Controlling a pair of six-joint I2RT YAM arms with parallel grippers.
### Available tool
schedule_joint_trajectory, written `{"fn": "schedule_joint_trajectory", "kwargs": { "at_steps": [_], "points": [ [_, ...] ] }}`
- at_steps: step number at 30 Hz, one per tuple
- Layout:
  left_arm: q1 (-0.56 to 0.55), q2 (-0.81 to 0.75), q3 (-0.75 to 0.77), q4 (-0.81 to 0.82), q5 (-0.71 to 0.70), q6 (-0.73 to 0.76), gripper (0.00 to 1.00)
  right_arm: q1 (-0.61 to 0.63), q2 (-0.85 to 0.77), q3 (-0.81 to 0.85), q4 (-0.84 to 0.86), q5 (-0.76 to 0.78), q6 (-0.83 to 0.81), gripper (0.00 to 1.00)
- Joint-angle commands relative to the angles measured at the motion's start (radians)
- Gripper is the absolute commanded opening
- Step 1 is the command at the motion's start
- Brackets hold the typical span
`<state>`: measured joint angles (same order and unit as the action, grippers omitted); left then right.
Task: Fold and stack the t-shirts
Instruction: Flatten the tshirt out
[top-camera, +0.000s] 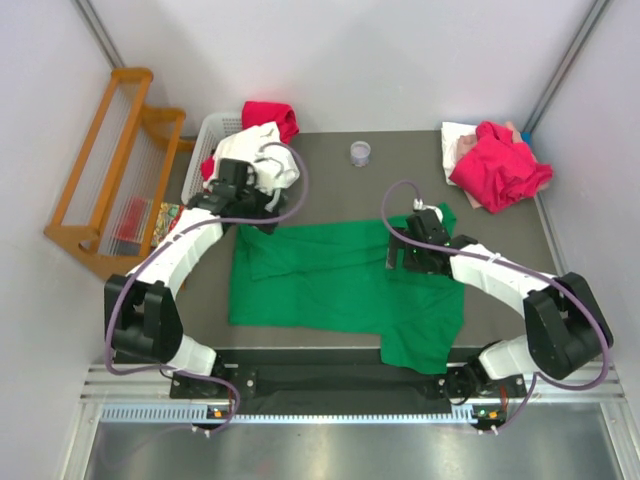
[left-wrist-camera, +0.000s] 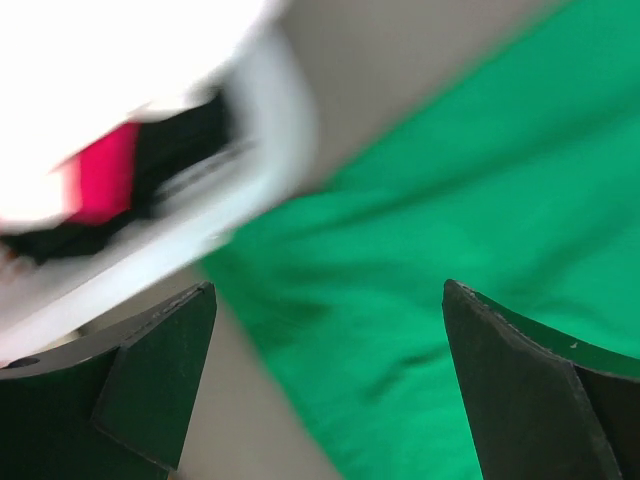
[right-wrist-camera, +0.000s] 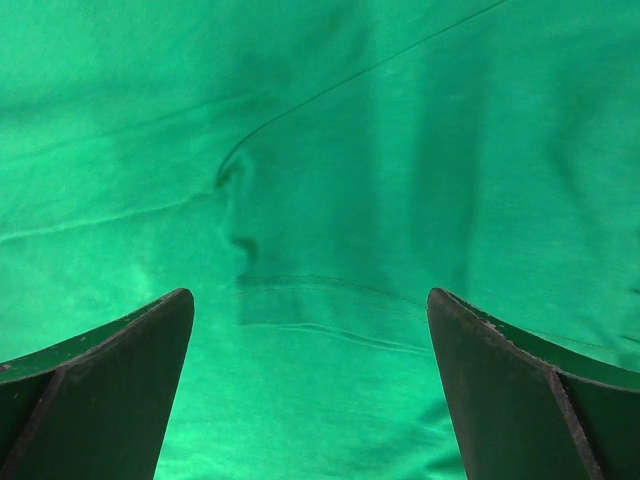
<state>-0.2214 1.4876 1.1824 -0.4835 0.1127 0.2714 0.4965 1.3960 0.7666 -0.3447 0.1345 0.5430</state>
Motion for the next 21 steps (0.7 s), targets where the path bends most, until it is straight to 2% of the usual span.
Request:
{"fn": "schedule_joint_trajectory", "kwargs": {
  "at_steps": [1, 4, 13, 16, 21],
  "points": [
    [-0.261, -0.058, 0.016, -0.11, 0.022, 0.035, 0.99, -0.001, -0.055, 0.039, -0.022, 0.088, -0.009, 1.0],
    [-0.355, -0.027, 0.011, -0.153, 0.057, 0.028, 0.99, -0.01, -0.009, 0.048, -0.023, 0.088, -0.008, 1.0],
    [-0.343, 0.102, -0.05, -0.187, 0.053, -0.021, 0.99, -0.042, 0.061, 0.039, 0.018, 0.05, 0.006, 1.0],
    [-0.288, 0.099, -0.073, -0.194, 0.083, -0.044, 0.99, -0.047, 0.061, 0.036, 0.019, 0.05, 0.003, 1.0],
    [-0.093, 0.06, -0.121, -0.173, 0.119, -0.083, 0.99, -0.065, 0.052, 0.028, 0.021, 0.047, -0.012, 1.0]
  ]
}}
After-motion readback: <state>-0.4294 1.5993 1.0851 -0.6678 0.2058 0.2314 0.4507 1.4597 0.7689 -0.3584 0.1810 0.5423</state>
